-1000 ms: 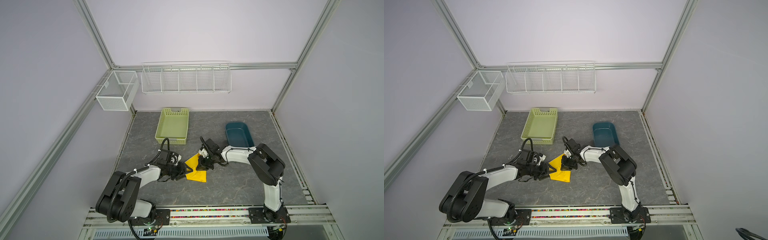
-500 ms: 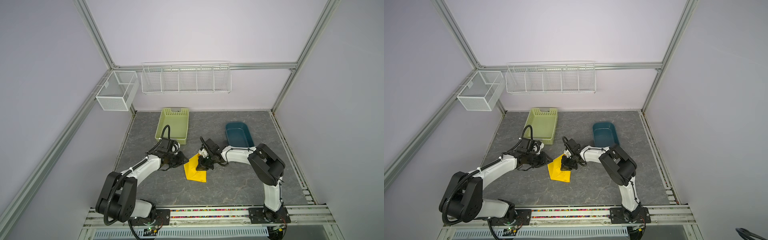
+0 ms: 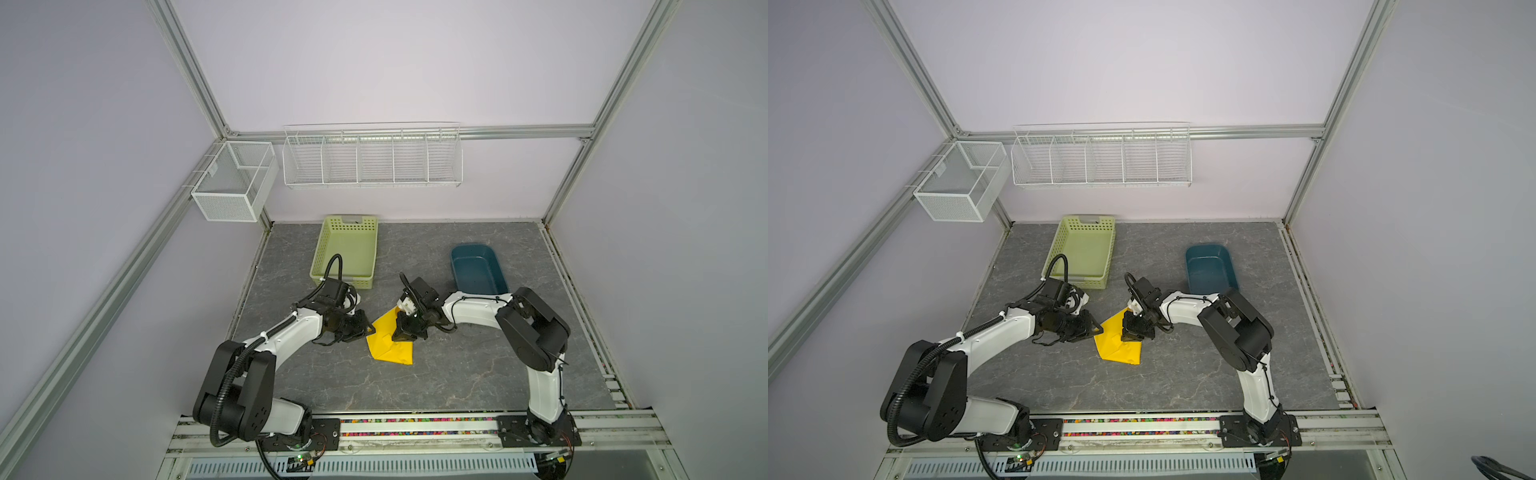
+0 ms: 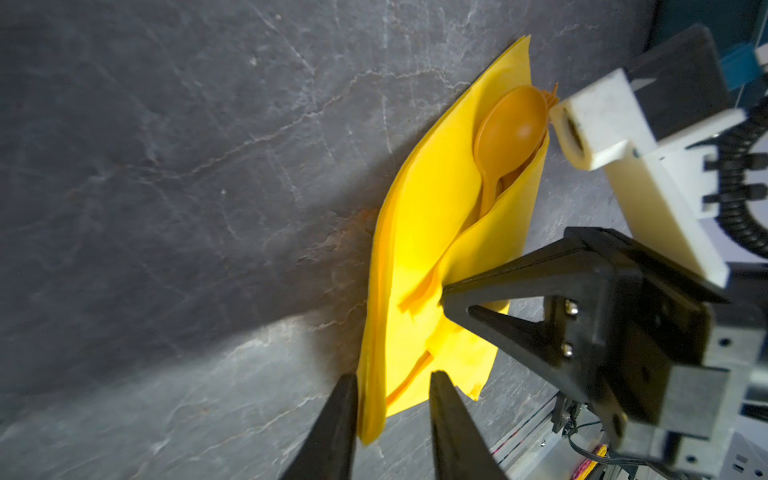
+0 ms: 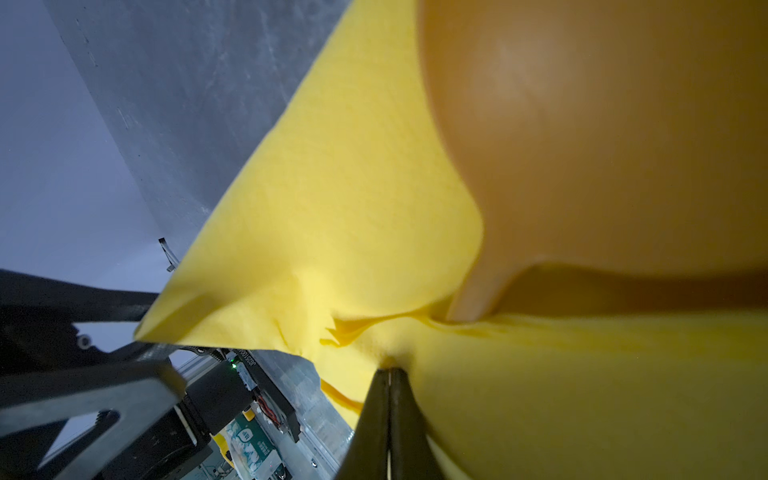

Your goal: Place the utensils on the paper napkin and roll it up

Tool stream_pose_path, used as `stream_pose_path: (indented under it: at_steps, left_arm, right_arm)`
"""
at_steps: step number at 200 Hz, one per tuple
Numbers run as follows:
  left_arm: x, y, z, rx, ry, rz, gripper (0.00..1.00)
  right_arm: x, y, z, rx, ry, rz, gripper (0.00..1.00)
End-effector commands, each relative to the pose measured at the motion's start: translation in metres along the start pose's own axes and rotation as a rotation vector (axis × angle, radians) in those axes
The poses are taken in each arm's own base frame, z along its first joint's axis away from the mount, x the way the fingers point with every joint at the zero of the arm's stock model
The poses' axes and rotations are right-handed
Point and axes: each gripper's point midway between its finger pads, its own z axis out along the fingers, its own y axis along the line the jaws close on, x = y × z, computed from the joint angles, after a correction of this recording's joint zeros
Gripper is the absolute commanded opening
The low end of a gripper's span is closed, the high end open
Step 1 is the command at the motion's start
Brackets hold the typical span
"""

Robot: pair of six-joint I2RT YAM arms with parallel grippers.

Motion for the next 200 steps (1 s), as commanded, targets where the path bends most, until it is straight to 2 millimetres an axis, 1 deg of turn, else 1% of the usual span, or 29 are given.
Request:
stream_pose_path:
  at_steps: [1, 11, 40, 52, 80, 107, 124, 167, 200]
  left_arm:
    - [-0.003, -0.001, -0.002, -0.017, 0.006, 0.029, 0.25]
    - [-0.005, -0.004, -0.003, -0.011, -0.002, 0.029, 0.22]
    - [-0.011, -0.018, -0.006, 0.047, -0.016, 0.017, 0.06]
    - [-0.013, -0.027, -0.007, 0.090, -0.018, 0.007, 0.03]
    - [-0.019, -0.044, -0.009, 0.185, -0.028, -0.032, 0.00]
    - [-0.024, -0.061, -0.012, 0.280, -0.040, -0.054, 0.00]
    - [-0.025, -0.068, -0.012, 0.317, -0.042, -0.070, 0.00]
    - [-0.021, -0.077, -0.005, 0.351, -0.016, -0.075, 0.00]
    - [-0.016, -0.070, 0.003, 0.324, 0.005, -0.071, 0.00]
  right_arm:
    - [0.014, -0.026, 0.010, 0.091, 0.042, 0.037, 0.07]
    - [0.013, -0.026, 0.010, 0.090, 0.041, 0.037, 0.07]
    - [0.014, -0.025, 0.010, 0.091, 0.041, 0.035, 0.07]
    - [0.013, -0.025, 0.010, 0.090, 0.041, 0.035, 0.07]
    - [0.014, -0.025, 0.011, 0.091, 0.043, 0.035, 0.07]
    - [0.015, -0.026, 0.011, 0.091, 0.043, 0.037, 0.06]
    - [0.015, -0.027, 0.012, 0.092, 0.044, 0.039, 0.07]
    - [0.014, -0.025, 0.012, 0.086, 0.041, 0.035, 0.07]
    - [0.013, -0.019, 0.009, 0.073, 0.031, 0.028, 0.07]
